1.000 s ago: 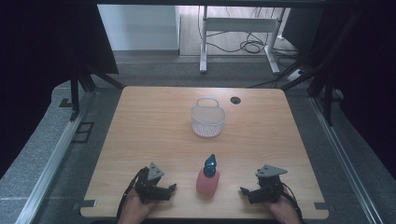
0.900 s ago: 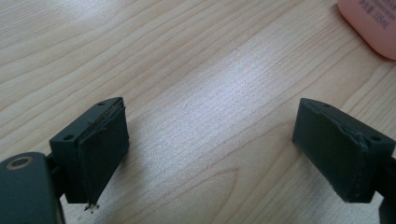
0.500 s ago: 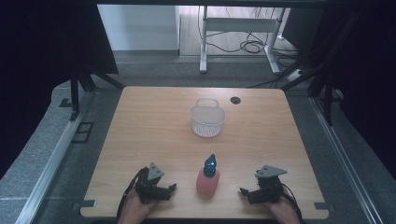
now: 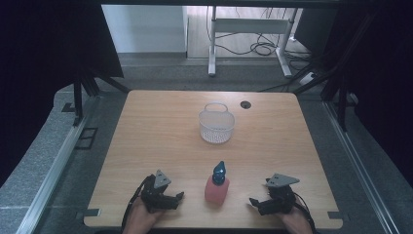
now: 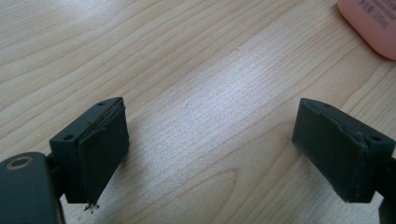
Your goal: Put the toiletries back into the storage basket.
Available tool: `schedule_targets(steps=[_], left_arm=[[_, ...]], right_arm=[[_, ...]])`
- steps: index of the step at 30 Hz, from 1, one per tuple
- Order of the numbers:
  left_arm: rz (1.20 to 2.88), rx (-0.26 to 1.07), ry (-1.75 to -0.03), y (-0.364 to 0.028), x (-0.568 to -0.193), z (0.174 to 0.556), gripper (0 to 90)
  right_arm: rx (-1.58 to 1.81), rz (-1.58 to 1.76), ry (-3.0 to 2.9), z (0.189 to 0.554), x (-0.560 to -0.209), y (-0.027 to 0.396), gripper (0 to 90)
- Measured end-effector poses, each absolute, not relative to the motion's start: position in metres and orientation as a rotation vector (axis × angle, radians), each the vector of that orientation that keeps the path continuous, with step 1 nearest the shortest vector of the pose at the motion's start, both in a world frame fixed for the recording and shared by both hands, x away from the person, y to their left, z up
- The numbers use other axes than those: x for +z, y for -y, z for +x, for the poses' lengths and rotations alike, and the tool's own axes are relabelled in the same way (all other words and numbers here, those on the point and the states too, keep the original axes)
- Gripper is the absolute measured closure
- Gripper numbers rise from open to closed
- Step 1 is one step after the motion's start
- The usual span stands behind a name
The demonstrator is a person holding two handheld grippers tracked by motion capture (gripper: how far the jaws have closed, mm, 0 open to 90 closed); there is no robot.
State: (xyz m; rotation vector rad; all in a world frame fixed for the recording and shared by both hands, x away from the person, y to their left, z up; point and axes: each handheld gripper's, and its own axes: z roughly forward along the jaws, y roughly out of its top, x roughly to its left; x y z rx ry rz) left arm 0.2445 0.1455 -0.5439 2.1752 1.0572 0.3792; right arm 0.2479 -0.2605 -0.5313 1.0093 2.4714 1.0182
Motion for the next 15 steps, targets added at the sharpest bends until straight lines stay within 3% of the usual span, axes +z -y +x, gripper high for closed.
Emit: schedule_targets(steps=[15], left_arm=[[2.175, 0.379, -1.057, -0.1455, -0.5439, 0.2445, 10.2]], right_arm=[[1.052, 0.962, -2.473, 0.241, -0.5216, 0.2554, 1.0]])
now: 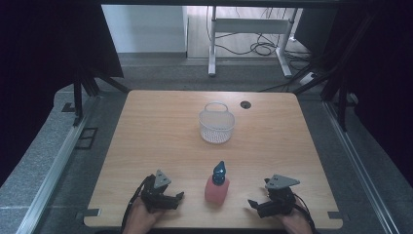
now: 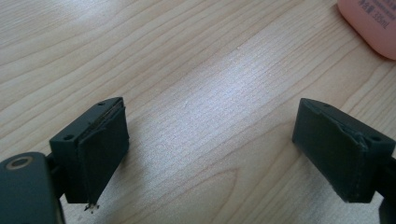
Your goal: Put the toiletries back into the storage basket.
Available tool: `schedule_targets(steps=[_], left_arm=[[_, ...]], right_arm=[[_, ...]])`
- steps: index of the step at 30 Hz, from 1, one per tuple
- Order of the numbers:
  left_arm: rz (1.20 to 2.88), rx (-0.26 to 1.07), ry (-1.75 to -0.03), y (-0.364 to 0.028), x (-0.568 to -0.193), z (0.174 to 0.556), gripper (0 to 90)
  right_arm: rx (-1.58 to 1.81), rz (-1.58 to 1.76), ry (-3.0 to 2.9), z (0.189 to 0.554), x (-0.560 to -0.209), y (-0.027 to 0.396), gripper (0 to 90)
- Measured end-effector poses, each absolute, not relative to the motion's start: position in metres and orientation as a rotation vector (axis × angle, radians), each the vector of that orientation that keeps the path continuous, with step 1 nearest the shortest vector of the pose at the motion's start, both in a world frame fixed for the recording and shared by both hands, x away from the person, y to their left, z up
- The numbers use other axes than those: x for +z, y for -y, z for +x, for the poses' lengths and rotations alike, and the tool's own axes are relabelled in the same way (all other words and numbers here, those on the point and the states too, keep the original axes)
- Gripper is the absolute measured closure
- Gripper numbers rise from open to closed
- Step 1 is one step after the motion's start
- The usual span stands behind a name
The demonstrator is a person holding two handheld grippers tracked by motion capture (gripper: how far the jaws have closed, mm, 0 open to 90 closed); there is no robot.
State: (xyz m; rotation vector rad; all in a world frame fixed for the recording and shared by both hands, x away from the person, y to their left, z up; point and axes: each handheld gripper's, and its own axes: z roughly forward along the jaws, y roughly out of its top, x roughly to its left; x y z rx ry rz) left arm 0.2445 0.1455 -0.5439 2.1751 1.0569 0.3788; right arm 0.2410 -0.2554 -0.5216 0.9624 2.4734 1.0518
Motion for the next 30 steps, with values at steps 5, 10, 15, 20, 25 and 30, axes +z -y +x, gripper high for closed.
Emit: schedule_targets(steps=[5, 10, 15, 20, 25, 30], left_arm=[[2.176, 0.379, -1.057, -0.146, -0.544, 0.245, 10.2], [2.176, 0.379, -1.057, -0.146, -0.544, 0.245, 10.2], [2.175, 0.38, -1.057, -0.146, -0.544, 0.245, 10.2], [2.174, 0.38, -1.056, -0.146, -0.544, 0.245, 10.2], [2.175, 0.38, -1.056, -0.146, -0.544, 0.245, 10.2], [2.174, 0.38, -1.057, -0.146, -0.544, 0.245, 10.2]], right_arm=[[1.078, 0.949, -2.486, 0.239, -0.518, 0.252, 0.0], [1.126, 0.947, -2.493, 0.236, -0.513, 0.248, 0.0], [1.183, 0.944, -2.497, 0.234, -0.506, 0.243, 0.0], [1.203, 0.926, -2.51, 0.232, -0.499, 0.237, 0.0], [1.235, 0.92, -2.518, 0.231, -0.495, 0.233, 0.0], [1.266, 0.921, -2.523, 0.23, -0.49, 0.229, 0.0]])
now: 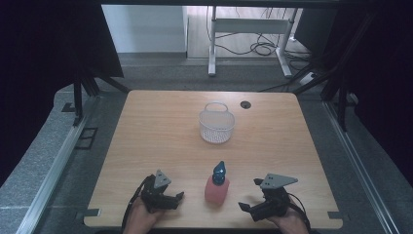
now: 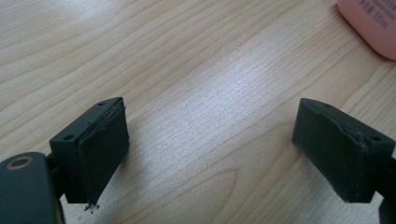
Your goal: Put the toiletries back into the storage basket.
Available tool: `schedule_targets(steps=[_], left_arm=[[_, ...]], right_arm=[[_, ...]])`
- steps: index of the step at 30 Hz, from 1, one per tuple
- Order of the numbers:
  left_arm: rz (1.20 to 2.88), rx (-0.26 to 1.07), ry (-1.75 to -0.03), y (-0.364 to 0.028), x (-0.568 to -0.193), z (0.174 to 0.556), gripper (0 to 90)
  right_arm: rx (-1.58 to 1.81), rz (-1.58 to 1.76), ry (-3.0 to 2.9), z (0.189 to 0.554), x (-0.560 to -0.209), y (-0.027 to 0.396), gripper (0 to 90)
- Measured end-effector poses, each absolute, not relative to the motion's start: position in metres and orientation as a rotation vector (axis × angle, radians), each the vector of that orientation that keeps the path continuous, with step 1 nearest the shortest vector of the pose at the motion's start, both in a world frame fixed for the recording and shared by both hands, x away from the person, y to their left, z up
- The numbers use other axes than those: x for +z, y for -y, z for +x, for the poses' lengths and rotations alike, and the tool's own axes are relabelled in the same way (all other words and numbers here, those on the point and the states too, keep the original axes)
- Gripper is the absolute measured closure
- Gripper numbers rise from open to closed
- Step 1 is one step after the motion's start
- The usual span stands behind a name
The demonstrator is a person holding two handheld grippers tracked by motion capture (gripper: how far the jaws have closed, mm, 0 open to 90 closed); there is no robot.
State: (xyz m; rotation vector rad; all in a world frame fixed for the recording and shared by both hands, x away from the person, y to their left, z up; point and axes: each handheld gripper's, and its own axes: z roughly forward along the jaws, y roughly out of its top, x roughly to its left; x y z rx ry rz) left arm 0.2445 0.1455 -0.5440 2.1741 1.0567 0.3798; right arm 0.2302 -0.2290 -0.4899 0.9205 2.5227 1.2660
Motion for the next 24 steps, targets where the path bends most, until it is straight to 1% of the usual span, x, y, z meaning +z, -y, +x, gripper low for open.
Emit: schedule_targets(steps=[24], left_arm=[[2.173, 0.382, -1.061, -0.145, -0.544, 0.245, 10.2]], right_arm=[[1.342, 0.846, -2.539, 0.239, -0.467, 0.204, 6.5]])
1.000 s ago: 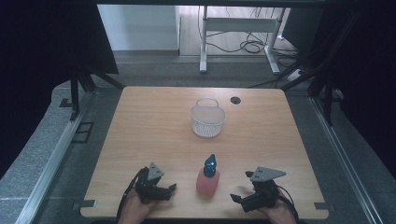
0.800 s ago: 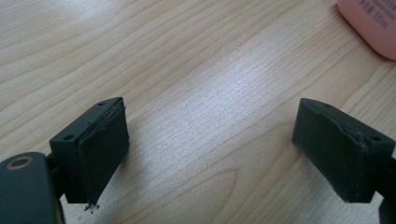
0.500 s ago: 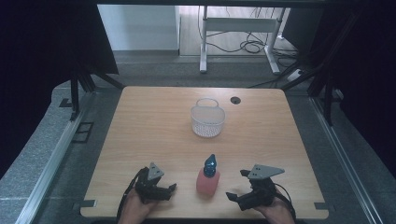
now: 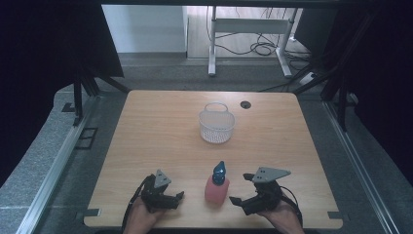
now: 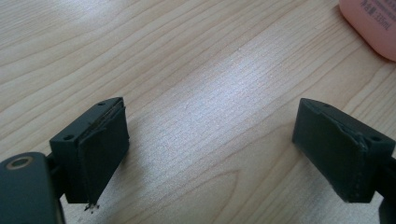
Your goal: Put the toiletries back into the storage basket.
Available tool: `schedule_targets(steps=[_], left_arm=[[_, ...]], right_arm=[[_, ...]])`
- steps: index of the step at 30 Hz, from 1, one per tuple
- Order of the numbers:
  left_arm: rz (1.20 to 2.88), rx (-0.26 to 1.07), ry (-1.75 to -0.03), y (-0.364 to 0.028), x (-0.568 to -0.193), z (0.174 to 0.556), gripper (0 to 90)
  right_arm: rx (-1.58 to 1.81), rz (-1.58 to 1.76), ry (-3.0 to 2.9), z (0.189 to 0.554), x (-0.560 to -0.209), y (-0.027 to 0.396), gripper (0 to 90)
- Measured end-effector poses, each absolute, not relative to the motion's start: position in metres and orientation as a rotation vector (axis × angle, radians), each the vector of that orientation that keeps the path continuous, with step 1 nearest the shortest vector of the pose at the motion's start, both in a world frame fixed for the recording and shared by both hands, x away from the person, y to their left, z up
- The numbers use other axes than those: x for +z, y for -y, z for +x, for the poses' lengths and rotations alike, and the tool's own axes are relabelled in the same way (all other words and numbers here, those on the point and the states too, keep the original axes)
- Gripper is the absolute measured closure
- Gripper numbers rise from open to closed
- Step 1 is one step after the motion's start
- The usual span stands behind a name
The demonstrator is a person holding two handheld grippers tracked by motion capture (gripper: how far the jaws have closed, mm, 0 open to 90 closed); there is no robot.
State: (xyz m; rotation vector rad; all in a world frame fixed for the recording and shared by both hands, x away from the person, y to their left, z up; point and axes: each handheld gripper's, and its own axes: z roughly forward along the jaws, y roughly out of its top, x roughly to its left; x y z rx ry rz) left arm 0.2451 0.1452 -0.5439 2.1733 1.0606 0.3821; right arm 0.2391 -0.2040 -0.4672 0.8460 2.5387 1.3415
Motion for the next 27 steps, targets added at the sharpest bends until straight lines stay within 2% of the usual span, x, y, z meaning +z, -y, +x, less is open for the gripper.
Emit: schedule_targets(steps=[9, 10, 27], left_arm=[[2.171, 0.383, -1.062, -0.145, -0.544, 0.245, 10.3], [2.174, 0.384, -1.061, -0.145, -0.544, 0.245, 10.3], [2.173, 0.381, -1.064, -0.145, -0.544, 0.245, 10.2]], right_arm=[[1.362, 0.818, -2.564, 0.246, -0.463, 0.189, 8.2], [1.378, 0.81, -2.568, 0.248, -0.461, 0.186, 12.0], [1.382, 0.749, -2.575, 0.258, -0.451, 0.167, 31.4]])
